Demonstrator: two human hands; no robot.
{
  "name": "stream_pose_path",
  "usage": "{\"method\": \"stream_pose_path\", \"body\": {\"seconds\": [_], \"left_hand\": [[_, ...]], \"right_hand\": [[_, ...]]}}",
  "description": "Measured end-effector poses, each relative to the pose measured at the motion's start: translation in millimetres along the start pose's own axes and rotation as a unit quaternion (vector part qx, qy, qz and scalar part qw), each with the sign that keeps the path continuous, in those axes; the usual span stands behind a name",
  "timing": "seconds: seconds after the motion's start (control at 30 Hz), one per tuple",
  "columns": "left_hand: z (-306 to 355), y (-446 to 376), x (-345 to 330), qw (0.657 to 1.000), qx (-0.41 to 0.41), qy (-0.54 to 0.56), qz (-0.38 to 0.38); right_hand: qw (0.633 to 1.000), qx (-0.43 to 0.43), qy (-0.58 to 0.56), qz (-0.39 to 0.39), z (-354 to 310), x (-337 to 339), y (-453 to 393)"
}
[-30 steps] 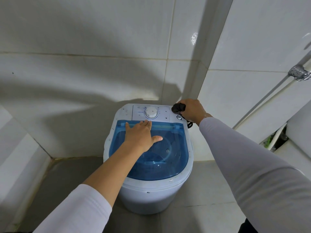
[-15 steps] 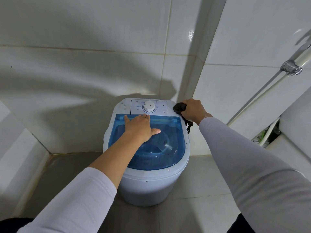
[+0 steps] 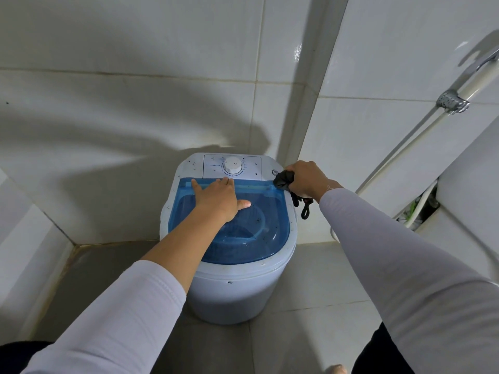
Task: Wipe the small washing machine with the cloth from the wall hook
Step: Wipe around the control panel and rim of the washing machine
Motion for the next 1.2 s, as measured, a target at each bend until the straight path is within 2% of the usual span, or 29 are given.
{"method": "stream_pose_path", "body": {"seconds": [0.13,0.3,0.47,0.6,0.9,1.2], "left_hand": [[-1.8,-0.1,-0.1,1.0,0.003,0.021,0.005],[-8.5,3.0,6.3,0.998,0.006,0.052,0.041],[-12.3,0.5,11.8,0.998,-0.002,0.033,0.062],[-20.2,-3.7,7.6,0.998,0.017,0.038,0.057],[-22.1,-2.2,2.4,0.996,0.027,0.077,0.042],[-26.3,-5.5,0.4,0.994,0.049,0.096,0.027]], "right_hand": [[0.998,0.007,0.001,-0.058,2.4,6.7,8.6],[0.999,0.012,-0.026,0.038,5.8,21.1,6.5],[0.996,0.017,-0.052,0.074,0.7,17.5,-4.8],[0.993,0.068,-0.021,0.097,-18.5,13.9,-15.3],[0.993,0.097,0.053,0.049,-25.0,-1.9,-23.4],[0.995,0.078,0.042,0.037,-21.6,-2.3,-6.3]]}}
Point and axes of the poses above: each hand's wrist, its own y-axis away from the middle knuckle, its own x-axis out of the back of the hand, z = x × y, the point moved 6 cm from there along -y, towards the middle knuckle, and after that the axes turned 10 degrees about x, right-handed, at the moved point
